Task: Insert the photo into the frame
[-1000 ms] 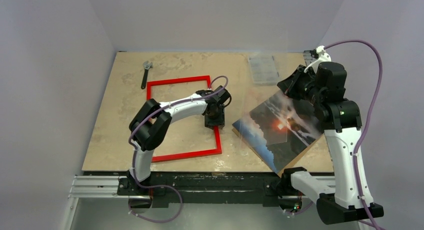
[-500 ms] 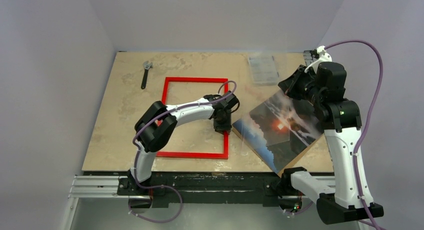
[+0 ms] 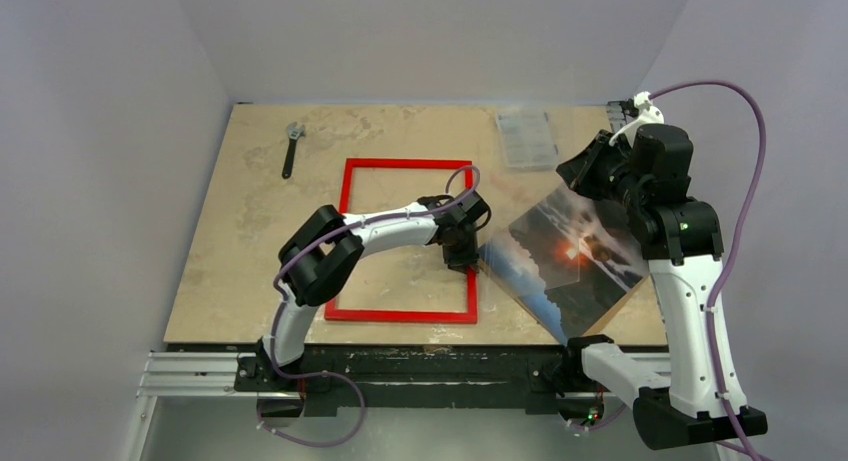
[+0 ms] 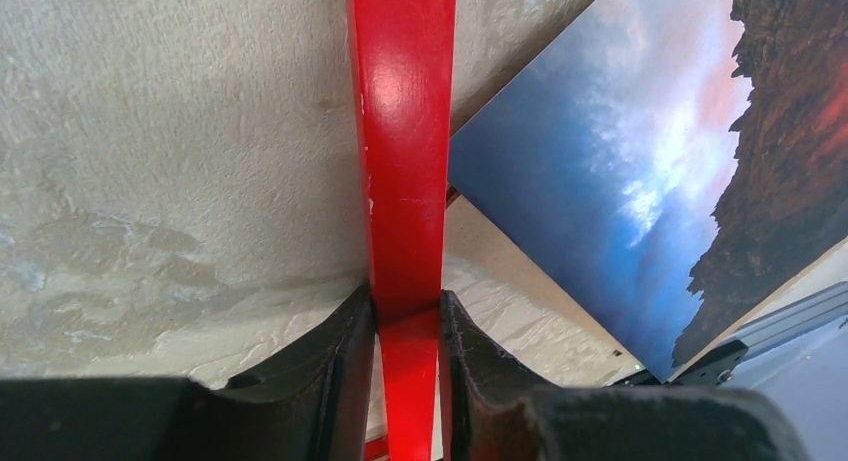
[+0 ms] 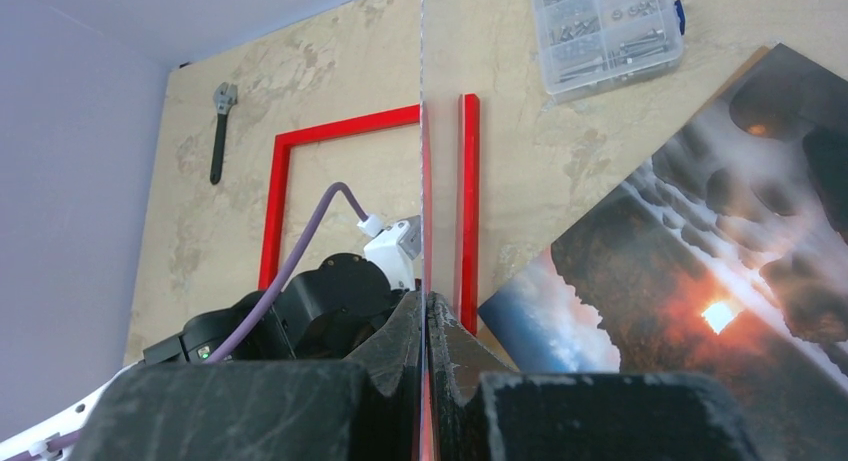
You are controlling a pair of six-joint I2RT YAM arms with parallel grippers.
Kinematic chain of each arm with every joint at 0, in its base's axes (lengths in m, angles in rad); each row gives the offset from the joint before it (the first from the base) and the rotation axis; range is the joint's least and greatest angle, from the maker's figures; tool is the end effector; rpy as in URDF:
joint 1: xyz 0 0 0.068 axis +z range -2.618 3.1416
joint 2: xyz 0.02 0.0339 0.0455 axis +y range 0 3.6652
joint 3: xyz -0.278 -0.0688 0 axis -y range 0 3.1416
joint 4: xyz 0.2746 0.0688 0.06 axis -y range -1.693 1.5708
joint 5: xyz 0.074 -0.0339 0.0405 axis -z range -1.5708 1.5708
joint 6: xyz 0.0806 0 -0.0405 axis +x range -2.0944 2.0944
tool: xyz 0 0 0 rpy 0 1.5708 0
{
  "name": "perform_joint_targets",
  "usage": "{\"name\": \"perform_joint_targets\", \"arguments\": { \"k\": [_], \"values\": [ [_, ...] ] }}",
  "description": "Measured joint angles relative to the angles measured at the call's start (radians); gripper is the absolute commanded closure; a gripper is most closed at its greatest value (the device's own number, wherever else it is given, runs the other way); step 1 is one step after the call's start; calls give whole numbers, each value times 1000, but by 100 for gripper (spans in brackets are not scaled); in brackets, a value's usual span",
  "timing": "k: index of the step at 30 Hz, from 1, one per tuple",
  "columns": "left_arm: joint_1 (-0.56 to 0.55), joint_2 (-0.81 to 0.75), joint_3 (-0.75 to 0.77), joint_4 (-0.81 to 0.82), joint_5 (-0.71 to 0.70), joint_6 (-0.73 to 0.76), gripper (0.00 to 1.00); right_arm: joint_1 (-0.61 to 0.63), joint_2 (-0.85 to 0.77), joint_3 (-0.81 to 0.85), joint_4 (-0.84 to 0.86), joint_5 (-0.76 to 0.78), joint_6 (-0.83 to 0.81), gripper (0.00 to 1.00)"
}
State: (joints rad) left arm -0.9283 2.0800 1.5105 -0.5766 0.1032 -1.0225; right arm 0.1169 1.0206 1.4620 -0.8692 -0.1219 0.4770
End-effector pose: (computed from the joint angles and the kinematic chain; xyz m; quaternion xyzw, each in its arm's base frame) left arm 0.2826 -0.3914 0.1182 -0.0351 0.9757 -0.2025 0.0763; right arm 0.2347 0.0374 0.4581 0.1179 0.8319 0.2070 0.5013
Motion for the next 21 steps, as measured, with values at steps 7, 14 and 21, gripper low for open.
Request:
{"name": "perform_joint_targets", "arguments": {
  "k": [7, 14, 21],
  "values": [
    [-3, 0, -6, 27, 2, -37, 32, 0, 0, 0, 0, -1, 0, 100],
    [11, -131, -136, 148, 19, -37, 3, 0, 2, -15, 6, -14, 0, 100],
    [168, -377, -308, 222, 60, 6, 6, 0, 14, -25, 24, -56, 1, 100]
  ]
}}
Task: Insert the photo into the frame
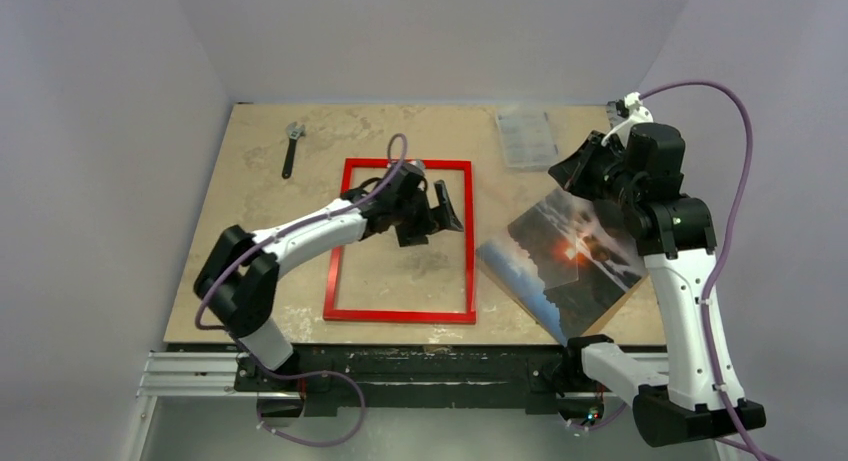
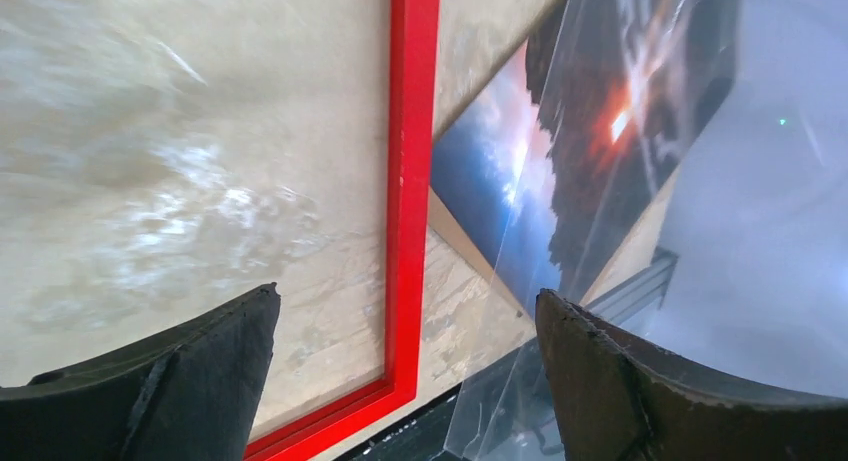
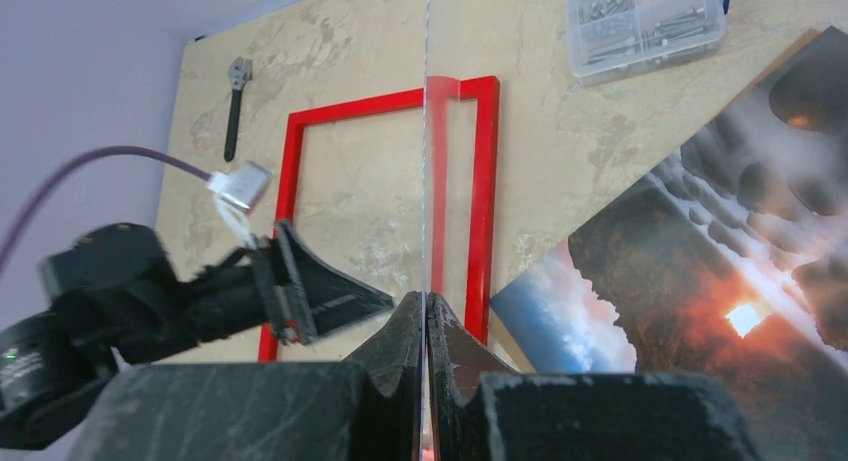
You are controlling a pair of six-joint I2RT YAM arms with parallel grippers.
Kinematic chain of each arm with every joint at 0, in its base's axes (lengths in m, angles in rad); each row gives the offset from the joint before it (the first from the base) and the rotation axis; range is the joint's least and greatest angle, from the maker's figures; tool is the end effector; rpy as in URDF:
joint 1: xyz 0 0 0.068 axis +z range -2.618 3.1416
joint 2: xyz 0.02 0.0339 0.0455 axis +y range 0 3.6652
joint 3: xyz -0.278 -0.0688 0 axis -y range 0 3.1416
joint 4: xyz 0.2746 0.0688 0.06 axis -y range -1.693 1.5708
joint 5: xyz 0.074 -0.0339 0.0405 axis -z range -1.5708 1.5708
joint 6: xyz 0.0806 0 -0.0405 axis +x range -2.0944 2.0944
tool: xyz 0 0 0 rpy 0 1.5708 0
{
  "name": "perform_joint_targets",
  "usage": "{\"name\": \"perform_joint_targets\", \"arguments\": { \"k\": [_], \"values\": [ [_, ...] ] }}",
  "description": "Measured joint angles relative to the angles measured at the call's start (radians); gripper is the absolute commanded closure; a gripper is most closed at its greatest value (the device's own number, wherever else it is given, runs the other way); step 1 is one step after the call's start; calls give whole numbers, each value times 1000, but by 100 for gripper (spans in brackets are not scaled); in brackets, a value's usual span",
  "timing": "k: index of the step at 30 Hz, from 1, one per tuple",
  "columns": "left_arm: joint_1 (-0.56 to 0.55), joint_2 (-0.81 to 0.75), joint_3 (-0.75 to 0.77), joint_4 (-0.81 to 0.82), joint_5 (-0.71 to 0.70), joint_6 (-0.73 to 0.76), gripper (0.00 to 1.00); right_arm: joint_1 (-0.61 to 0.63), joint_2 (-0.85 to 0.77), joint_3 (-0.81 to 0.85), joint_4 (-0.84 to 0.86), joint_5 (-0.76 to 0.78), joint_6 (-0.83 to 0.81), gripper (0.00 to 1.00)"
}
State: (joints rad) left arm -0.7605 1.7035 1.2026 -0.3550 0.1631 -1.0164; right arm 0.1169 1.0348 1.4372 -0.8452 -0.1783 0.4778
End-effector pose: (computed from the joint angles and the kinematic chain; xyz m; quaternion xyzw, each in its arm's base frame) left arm 0.3004 -0.3039 0.1939 -0.0909 0.9297 -0.3188 0.1607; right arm 0.2424 0.0429 0.4496 0.1043 0.8366 0.2279 0.4870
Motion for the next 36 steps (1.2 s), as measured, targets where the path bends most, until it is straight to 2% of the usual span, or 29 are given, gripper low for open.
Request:
{"name": "perform_joint_targets", "arguments": {
  "k": [4, 8, 12, 18, 22, 25, 29, 31, 34, 36],
  "values": [
    [98, -125, -71, 11, 23, 42, 9, 0, 0, -26, 7, -7, 0, 100],
    [91, -102, -25, -41, 24, 93, 12, 0, 0, -52, 8, 0, 0, 100],
    [28, 21, 94, -109, 19, 119, 15, 0, 0, -72, 6, 14, -1, 100],
    [-91, 286, 360, -203, -14, 121, 23, 0, -4, -110, 0, 59, -13, 100],
    [-139, 389, 412, -243, -43, 119, 27, 0, -11, -139, -10, 85, -26, 100],
    [-148, 421, 414, -270, -53, 116, 38, 0, -18, -153, -11, 102, -32, 100],
    [-149, 427, 421, -268, -71, 115, 75, 0, -25, -175, -7, 109, -36, 100],
    [-149, 432, 422, -279, -86, 119, 88, 0, -26, -192, -3, 109, -38, 100],
    [-148, 432, 421, -293, -93, 111, 100, 0, -26, -218, 2, 103, -39, 100],
    [-148, 427, 420, -298, -102, 116, 100, 0, -25, -233, 6, 87, -41, 100]
  ]
}}
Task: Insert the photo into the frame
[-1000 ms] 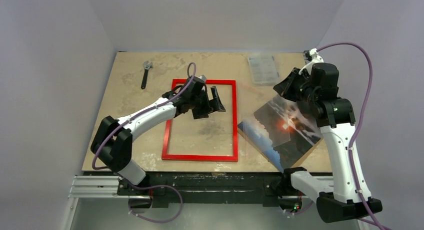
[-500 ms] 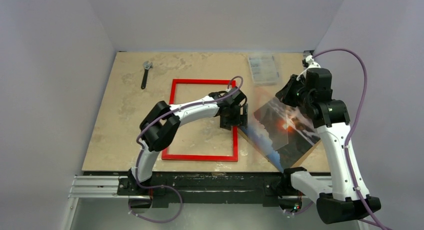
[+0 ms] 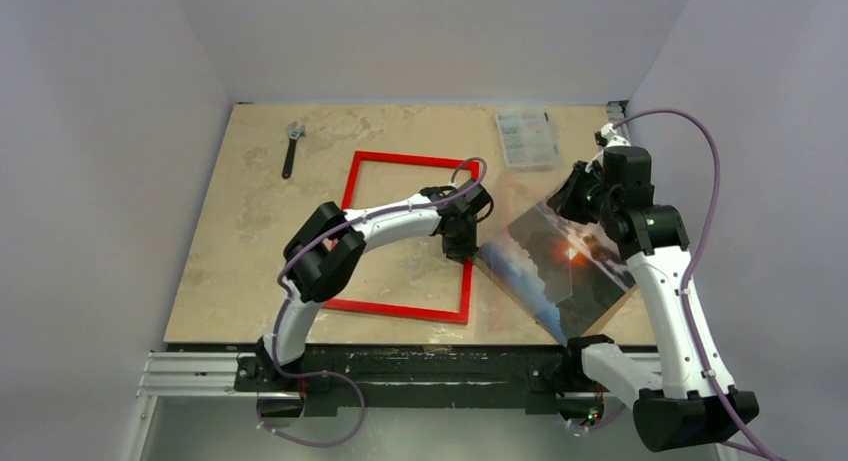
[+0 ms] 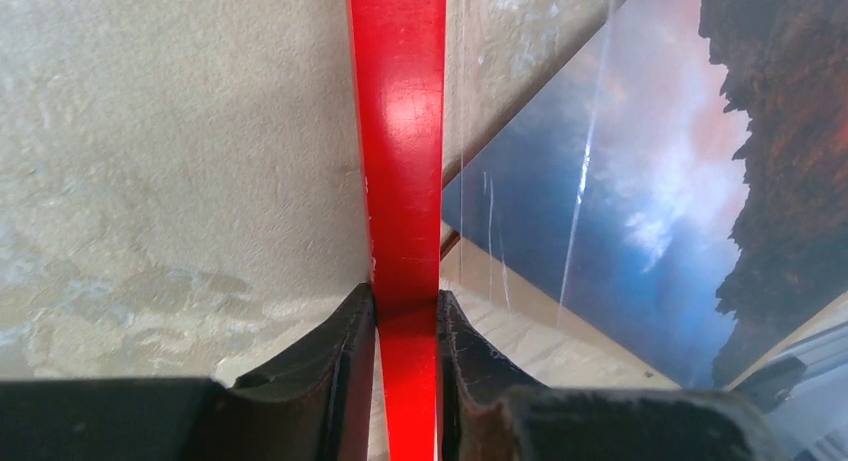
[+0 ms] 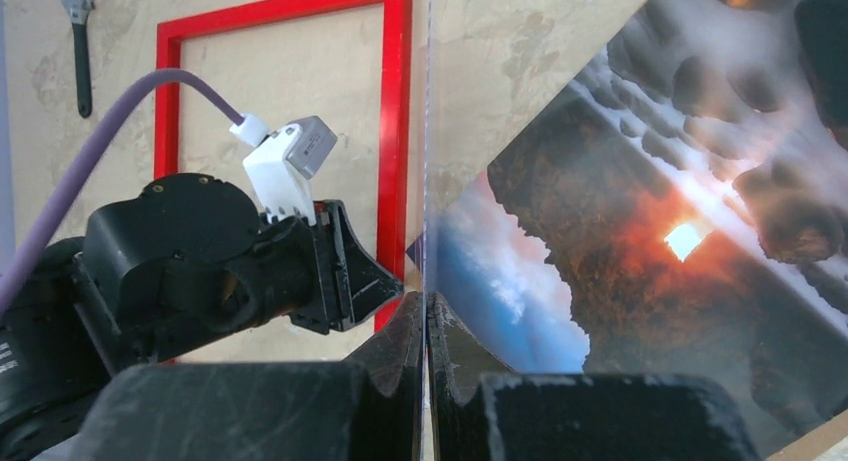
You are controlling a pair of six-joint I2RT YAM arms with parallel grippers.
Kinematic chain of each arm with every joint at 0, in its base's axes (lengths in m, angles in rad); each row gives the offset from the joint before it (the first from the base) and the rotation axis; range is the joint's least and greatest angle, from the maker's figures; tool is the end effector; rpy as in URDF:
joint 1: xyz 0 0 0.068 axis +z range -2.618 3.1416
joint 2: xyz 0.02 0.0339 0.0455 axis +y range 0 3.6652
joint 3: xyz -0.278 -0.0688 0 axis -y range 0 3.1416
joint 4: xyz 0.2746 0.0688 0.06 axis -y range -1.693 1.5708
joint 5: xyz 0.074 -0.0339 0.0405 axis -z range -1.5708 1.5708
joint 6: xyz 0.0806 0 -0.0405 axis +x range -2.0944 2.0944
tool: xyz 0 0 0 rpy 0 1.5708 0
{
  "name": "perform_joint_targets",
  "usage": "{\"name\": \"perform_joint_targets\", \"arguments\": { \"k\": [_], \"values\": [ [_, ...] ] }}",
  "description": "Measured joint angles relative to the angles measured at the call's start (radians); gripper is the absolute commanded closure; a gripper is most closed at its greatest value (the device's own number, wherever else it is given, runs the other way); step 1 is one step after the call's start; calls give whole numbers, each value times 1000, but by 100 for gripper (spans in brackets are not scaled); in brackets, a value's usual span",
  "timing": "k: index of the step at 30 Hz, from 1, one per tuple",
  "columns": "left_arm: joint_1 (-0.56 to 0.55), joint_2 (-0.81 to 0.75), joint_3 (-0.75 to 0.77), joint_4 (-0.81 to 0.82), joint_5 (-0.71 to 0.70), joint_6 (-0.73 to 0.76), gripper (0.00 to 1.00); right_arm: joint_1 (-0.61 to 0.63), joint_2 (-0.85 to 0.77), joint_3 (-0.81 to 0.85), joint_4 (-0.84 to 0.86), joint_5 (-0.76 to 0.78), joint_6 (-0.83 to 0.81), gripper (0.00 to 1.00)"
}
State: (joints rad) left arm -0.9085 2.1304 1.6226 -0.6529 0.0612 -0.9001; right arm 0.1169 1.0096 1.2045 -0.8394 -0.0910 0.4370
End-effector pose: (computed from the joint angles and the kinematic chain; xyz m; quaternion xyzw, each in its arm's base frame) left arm 0.3025 -0.3960 0.1264 0.0103 0.9786 -0.1785 0.1023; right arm 0.2506 0.0368 0.3682 0.1224 0.8855 0.1612 0.4182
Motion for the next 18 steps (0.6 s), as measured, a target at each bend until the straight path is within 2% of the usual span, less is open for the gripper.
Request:
{"name": "perform_joint_targets", "arguments": {
  "k": [6, 11, 15, 18],
  "values": [
    [-1, -129, -34, -50, -36, 30, 100, 0, 14, -53, 49, -78, 0, 100],
    [-1, -343, -34, -67, -43, 38, 100, 0, 46, -101, 98, -154, 7, 100],
    [0, -476, -31, -47, -10, 57, 100, 0, 72, -129, 137, -219, 19, 100],
    [-1, -521, -34, -24, 31, 55, 100, 0, 87, -142, 174, -269, 32, 100]
  ]
}}
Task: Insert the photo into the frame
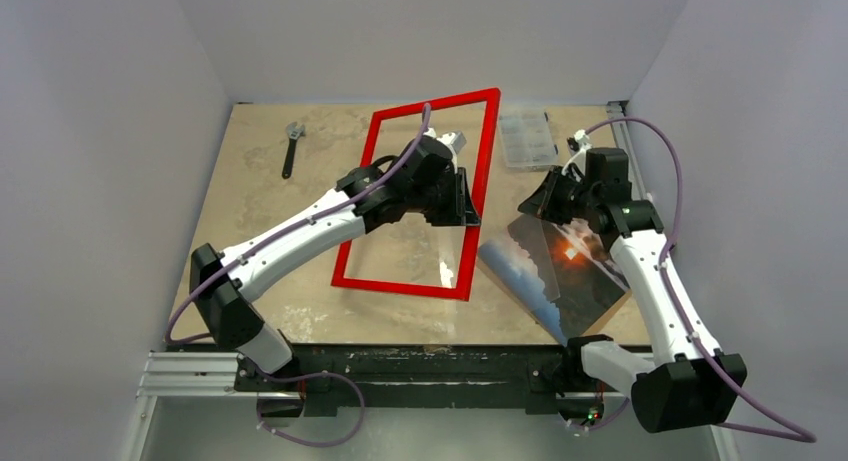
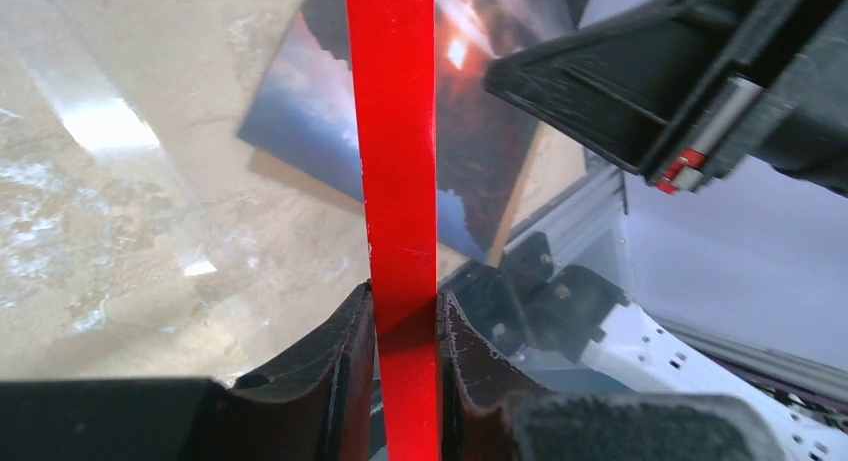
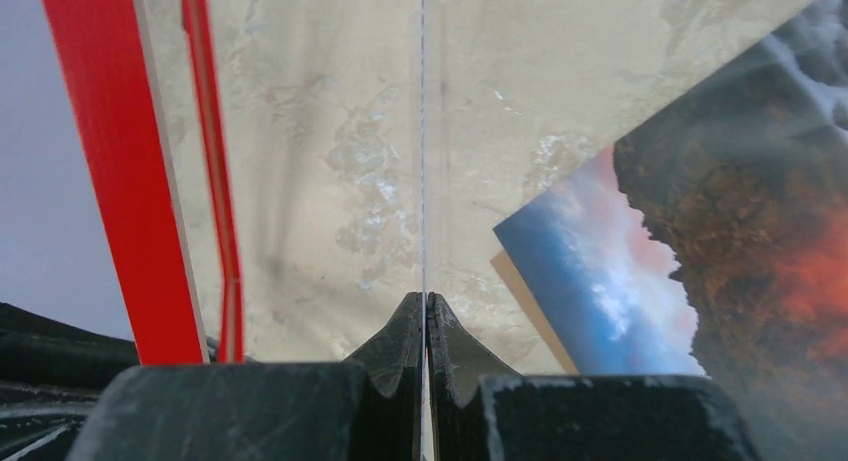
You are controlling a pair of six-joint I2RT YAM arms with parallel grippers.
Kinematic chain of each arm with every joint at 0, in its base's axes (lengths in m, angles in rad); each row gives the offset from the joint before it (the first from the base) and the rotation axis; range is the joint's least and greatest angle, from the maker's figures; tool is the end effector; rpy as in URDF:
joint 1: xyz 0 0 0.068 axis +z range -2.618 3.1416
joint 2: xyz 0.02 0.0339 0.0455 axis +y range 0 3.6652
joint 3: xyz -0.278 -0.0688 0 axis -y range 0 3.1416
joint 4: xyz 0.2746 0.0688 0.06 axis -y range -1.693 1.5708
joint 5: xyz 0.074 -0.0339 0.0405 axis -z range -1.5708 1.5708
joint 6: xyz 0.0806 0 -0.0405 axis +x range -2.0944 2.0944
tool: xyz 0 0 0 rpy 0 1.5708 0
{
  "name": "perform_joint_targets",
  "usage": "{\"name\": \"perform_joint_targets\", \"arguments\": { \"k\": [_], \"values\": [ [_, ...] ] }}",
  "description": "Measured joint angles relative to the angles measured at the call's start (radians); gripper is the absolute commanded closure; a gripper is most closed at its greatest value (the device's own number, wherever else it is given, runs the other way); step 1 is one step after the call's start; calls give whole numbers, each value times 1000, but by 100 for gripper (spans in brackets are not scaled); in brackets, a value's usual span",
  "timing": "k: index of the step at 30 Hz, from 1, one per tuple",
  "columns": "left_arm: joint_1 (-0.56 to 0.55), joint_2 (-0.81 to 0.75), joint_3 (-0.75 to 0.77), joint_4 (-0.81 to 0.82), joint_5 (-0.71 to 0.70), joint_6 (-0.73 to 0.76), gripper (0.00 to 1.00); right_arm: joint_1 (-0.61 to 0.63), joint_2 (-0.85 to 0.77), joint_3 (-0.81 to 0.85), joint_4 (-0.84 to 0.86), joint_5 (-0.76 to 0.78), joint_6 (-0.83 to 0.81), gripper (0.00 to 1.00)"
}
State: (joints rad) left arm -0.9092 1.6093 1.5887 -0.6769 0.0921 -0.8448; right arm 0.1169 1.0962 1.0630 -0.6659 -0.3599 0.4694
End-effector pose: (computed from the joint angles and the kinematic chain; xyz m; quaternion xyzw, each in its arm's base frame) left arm 0.2551 -0.3397 0.3465 0.0486 0.9041 -0.3515 0.2381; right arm 0.2785 0.0613 0.3155 0.0820 0.8913 0.2754 0.3508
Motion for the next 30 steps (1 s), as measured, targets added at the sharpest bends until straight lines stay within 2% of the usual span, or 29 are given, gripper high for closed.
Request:
{"name": "perform_joint_targets", "arguments": {
  "k": [15, 24, 27, 30],
  "values": [
    [-1, -159, -169, 176, 178, -80, 100, 0, 17, -88, 250, -190, 176, 100],
    [-10, -166, -212, 262, 225, -129, 100, 0, 32, -99, 401, -281, 290, 100],
    [-10, -166, -217, 279, 232, -140, 94, 0, 29, -128, 465, -313, 343, 100],
    [-10, -166, -224, 294, 240, -144, 81, 0, 26, -162, 524, -333, 399, 100]
  ]
}}
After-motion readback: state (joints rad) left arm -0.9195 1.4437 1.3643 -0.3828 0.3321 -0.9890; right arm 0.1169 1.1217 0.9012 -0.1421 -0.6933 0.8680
